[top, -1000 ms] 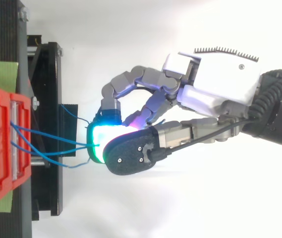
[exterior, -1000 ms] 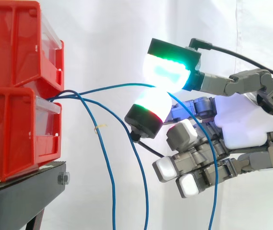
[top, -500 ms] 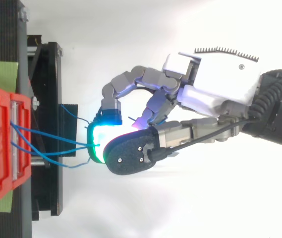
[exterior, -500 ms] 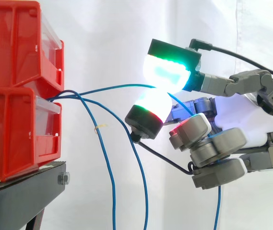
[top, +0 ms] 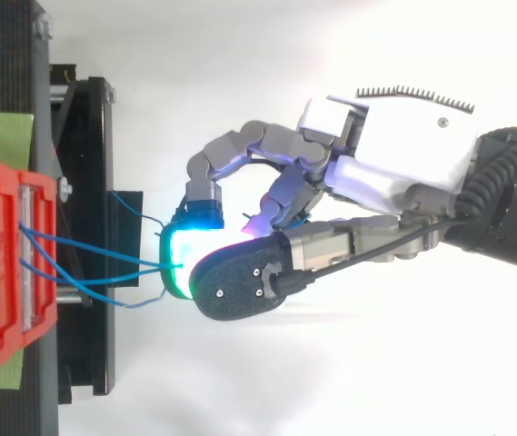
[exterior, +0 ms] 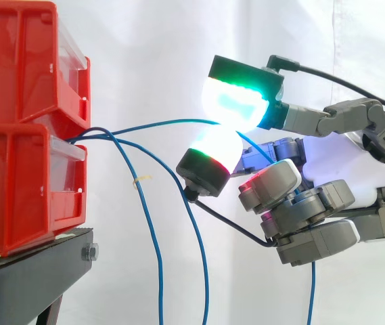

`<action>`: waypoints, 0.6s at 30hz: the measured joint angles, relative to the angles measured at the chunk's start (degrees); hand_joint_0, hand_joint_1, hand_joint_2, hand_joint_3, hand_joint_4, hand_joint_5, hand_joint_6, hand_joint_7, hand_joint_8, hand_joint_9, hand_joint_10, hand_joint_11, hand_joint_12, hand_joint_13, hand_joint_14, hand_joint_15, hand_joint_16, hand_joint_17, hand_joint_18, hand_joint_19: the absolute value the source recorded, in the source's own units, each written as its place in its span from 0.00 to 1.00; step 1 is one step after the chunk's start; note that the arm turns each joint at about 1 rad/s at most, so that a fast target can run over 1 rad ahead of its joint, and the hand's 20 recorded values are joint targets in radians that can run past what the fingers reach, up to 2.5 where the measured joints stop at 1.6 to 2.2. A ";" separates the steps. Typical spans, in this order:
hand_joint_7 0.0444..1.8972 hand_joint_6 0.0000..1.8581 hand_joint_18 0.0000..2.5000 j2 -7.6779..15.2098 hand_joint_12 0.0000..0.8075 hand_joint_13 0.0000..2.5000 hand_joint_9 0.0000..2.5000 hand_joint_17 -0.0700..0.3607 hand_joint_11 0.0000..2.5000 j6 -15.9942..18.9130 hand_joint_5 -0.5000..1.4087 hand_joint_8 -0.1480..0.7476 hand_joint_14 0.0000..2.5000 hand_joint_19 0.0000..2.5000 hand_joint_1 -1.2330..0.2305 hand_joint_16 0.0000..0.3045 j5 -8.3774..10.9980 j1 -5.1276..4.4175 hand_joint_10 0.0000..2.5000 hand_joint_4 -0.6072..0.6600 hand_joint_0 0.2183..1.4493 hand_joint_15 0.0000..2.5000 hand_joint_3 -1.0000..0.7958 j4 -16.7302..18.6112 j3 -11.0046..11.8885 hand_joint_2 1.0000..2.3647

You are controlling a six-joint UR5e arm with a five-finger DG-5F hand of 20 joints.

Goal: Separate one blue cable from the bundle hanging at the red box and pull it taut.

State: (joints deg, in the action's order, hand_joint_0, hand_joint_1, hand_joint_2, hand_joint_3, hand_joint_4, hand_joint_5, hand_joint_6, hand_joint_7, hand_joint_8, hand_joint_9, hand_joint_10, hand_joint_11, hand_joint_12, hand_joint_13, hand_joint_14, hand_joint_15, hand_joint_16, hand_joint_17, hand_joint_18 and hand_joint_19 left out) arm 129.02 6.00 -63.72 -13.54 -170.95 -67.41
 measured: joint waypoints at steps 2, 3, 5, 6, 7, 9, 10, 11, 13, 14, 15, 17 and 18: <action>0.57 0.54 0.49 0.00 0.42 0.33 0.50 0.32 0.55 -0.01 0.15 0.59 1.00 0.80 0.40 0.10 0.00 0.00 0.00 0.41 0.48 0.51 0.28 0.00 0.00 0.00; 0.57 0.54 0.49 0.00 0.42 0.33 0.50 0.32 0.55 -0.01 0.15 0.59 1.00 0.81 0.40 0.10 0.00 0.00 0.00 0.41 0.48 0.51 0.28 0.00 0.00 0.00; 0.57 0.54 0.49 0.00 0.43 0.33 0.51 0.33 0.55 -0.02 0.15 0.59 1.00 0.80 0.40 0.10 0.00 0.00 0.00 0.41 0.48 0.52 0.28 0.00 0.00 0.00; 0.57 0.54 0.49 0.00 0.43 0.33 0.51 0.32 0.54 -0.02 0.15 0.60 1.00 0.80 0.40 0.10 0.00 0.00 0.00 0.41 0.48 0.52 0.28 0.00 0.00 0.00; 0.57 0.54 0.49 0.00 0.43 0.33 0.51 0.32 0.54 -0.02 0.15 0.60 1.00 0.80 0.40 0.10 0.00 0.00 0.00 0.41 0.48 0.51 0.29 0.00 0.00 0.00; 0.57 0.54 0.49 0.00 0.43 0.33 0.51 0.33 0.54 -0.02 0.15 0.61 1.00 0.79 0.40 0.10 0.00 0.00 0.00 0.41 0.48 0.50 0.29 -0.01 0.00 0.00; 0.57 0.54 0.49 0.00 0.43 0.33 0.51 0.33 0.54 -0.02 0.15 0.60 1.00 0.79 0.40 0.10 0.00 0.00 0.00 0.41 0.48 0.51 0.29 -0.01 0.00 0.00; 0.57 0.54 0.49 0.00 0.44 0.33 0.51 0.33 0.53 -0.02 0.15 0.61 1.00 0.79 0.40 0.10 0.00 0.00 0.00 0.41 0.48 0.51 0.29 -0.02 0.00 0.00; 0.57 0.54 0.50 0.00 0.45 0.33 0.51 0.33 0.54 -0.02 0.15 0.61 1.00 0.79 0.40 0.10 0.00 0.00 0.00 0.42 0.48 0.51 0.29 -0.02 0.00 0.00; 0.57 0.54 0.50 0.00 0.45 0.33 0.51 0.33 0.54 -0.02 0.15 0.61 1.00 0.79 0.40 0.11 0.00 0.00 0.00 0.42 0.48 0.51 0.29 -0.02 0.00 0.00; 0.57 0.54 0.50 0.00 0.44 0.33 0.51 0.33 0.54 -0.02 0.15 0.61 1.00 0.79 0.40 0.10 0.00 0.00 0.00 0.42 0.48 0.51 0.29 -0.01 0.00 0.00; 0.58 0.54 0.50 0.00 0.44 0.33 0.51 0.33 0.54 -0.02 0.15 0.61 1.00 0.79 0.40 0.11 0.00 0.02 0.00 0.42 0.48 0.51 0.29 -0.03 0.00 0.00; 0.58 0.54 0.50 0.00 0.44 0.34 0.51 0.33 0.54 -0.02 0.15 0.61 1.00 0.79 0.40 0.11 0.00 0.02 0.00 0.42 0.48 0.51 0.29 -0.03 0.00 0.00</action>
State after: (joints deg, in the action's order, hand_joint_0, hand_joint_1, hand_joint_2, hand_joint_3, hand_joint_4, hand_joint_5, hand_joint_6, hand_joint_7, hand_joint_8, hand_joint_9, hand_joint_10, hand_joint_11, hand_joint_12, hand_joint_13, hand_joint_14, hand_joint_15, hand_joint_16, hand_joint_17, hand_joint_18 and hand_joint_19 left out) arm 129.02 5.98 -63.72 -13.51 -170.97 -67.41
